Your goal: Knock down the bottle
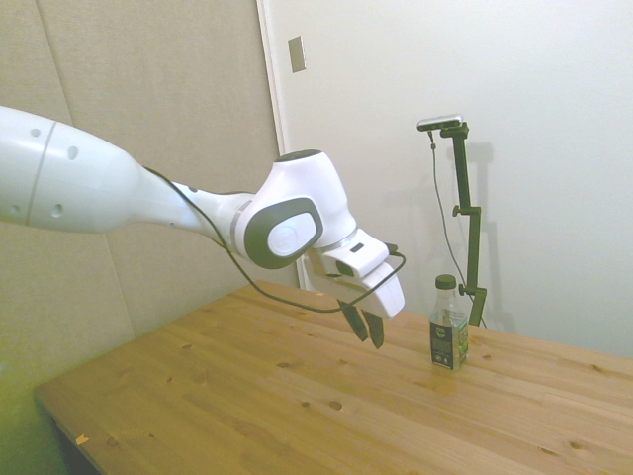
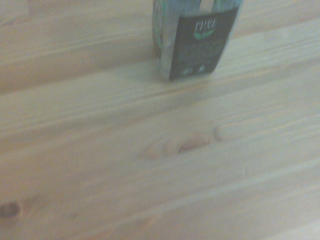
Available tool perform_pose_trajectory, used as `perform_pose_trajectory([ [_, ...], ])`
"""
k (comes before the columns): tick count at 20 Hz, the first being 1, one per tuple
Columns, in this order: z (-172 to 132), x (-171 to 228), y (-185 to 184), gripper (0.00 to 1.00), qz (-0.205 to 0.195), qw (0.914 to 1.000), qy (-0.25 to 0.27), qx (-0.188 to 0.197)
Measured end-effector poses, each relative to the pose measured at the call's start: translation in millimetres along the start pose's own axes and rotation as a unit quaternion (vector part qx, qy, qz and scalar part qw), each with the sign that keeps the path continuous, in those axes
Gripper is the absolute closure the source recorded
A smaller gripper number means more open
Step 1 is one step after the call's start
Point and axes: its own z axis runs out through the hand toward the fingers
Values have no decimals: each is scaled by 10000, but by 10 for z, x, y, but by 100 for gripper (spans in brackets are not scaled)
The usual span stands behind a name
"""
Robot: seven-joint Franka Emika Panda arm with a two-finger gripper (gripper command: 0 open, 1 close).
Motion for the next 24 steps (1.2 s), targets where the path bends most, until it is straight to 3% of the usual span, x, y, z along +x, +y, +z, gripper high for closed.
perform_pose_trajectory([
  [7, 184, 514, -312, 100, 389, 9988, 274, 108],
  [17, 207, 942, -814, 100, 910, 9941, 488, 326],
  [24, 772, 976, -1250, 100, 1239, 9892, 639, 455],
])
